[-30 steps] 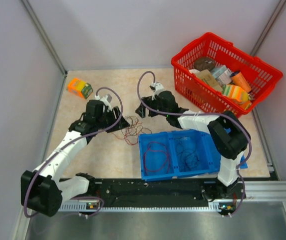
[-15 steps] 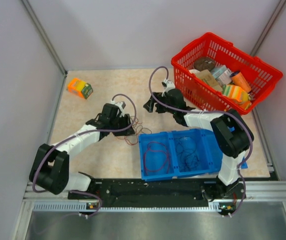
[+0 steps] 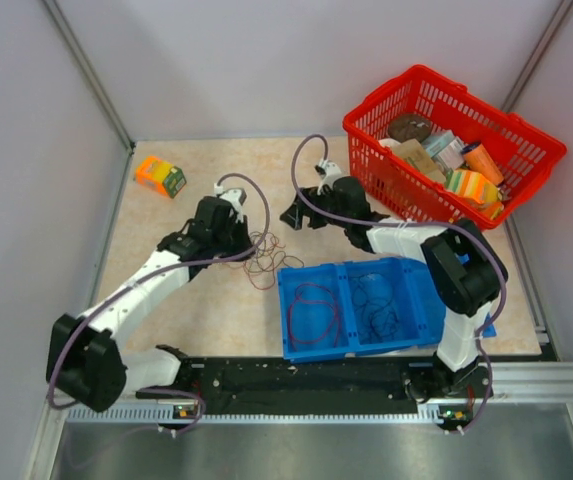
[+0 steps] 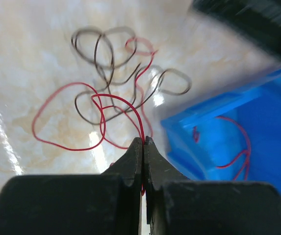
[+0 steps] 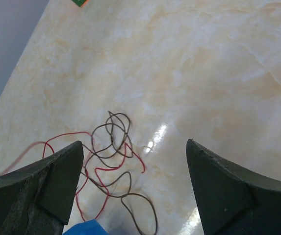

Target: Untangle the cables

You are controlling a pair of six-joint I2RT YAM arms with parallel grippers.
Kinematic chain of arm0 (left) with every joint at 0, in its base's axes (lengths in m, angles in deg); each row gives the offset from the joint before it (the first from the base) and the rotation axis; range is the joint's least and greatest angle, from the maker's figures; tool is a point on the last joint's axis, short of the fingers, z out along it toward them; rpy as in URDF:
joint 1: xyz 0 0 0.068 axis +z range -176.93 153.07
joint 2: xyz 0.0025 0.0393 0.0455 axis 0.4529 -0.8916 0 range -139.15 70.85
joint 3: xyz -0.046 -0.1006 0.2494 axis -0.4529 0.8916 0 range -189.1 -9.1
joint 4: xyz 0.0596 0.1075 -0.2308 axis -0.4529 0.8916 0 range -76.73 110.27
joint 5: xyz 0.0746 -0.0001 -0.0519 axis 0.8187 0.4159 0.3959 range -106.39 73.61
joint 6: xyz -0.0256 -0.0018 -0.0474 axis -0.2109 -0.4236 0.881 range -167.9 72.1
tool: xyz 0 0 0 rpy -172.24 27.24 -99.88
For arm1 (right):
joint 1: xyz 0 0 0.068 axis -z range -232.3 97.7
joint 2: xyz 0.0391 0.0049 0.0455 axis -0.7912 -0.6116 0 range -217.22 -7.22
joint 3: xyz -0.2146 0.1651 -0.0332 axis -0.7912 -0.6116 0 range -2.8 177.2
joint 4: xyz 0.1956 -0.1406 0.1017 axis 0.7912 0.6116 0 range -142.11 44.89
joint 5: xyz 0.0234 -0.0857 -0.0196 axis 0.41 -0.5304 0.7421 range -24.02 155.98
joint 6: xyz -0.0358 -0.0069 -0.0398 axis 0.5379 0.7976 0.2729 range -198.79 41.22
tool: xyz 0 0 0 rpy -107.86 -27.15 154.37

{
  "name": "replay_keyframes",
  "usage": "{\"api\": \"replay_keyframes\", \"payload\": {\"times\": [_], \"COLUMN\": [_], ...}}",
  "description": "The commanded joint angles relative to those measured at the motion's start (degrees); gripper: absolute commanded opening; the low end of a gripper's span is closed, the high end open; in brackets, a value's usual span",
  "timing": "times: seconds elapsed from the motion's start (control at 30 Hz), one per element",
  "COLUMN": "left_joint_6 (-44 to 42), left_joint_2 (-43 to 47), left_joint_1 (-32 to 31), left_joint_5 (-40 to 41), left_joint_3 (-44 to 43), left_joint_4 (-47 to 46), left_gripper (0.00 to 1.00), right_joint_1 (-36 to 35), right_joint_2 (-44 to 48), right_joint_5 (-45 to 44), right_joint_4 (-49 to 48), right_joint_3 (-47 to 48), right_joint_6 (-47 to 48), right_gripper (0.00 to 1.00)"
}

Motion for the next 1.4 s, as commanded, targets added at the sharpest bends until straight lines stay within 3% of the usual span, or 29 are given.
{"api": "replay_keyframes", "payload": {"times": [0.0, 0.13, 0.37, 0.53, 0.7, 0.93, 1.13, 1.27, 1.37], "left_joint_6": [-1.67, -0.01, 0.53, -1.23, -2.20, -2.73, -1.59, -0.97, -0.62], "left_joint_2": [9.11, 11.93, 16.32, 18.26, 18.26, 18.17, 18.08, 19.57, 20.45], "left_joint_1": [0.09, 0.01, 0.10, 0.09, 0.09, 0.10, 0.10, 0.10, 0.18], "left_joint_5": [2.68, 0.66, 1.36, 3.29, 3.82, 5.58, 8.48, 9.88, 10.59], "left_joint_3": [-8.11, -11.27, -20.06, -25.24, -28.24, -30.61, -33.51, -35.53, -36.59], "left_joint_4": [2.49, 2.75, 6.09, 7.58, 8.55, 9.78, 11.54, 11.10, 10.49], "left_gripper": [0.00, 0.00, 0.00, 0.00, 0.00, 0.00, 0.00, 0.00, 0.00], "right_joint_1": [-3.00, -5.90, -8.01, -8.01, -8.01, -7.75, -8.01, -10.29, -13.89], "right_joint_2": [-0.35, -3.25, -9.05, -8.97, -7.13, -0.10, 1.32, -4.56, -6.06], "right_joint_5": [7.44, 8.95, -2.47, 4.27, 18.15, 16.85, 20.63, 18.80, 7.65], "right_joint_4": [-2.34, -0.76, 11.02, 5.86, 3.81, -0.55, -9.35, 1.41, 11.79], "right_joint_3": [4.64, 8.24, 15.89, 14.41, 13.70, 6.33, 3.06, 10.52, 15.44], "right_joint_6": [3.62, 4.59, 3.54, 3.19, 7.22, 13.29, 10.49, 12.22, 19.78], "right_gripper": [0.84, 0.84, 0.73, 0.73, 0.77, 0.80, 0.80, 0.73, 0.73]}}
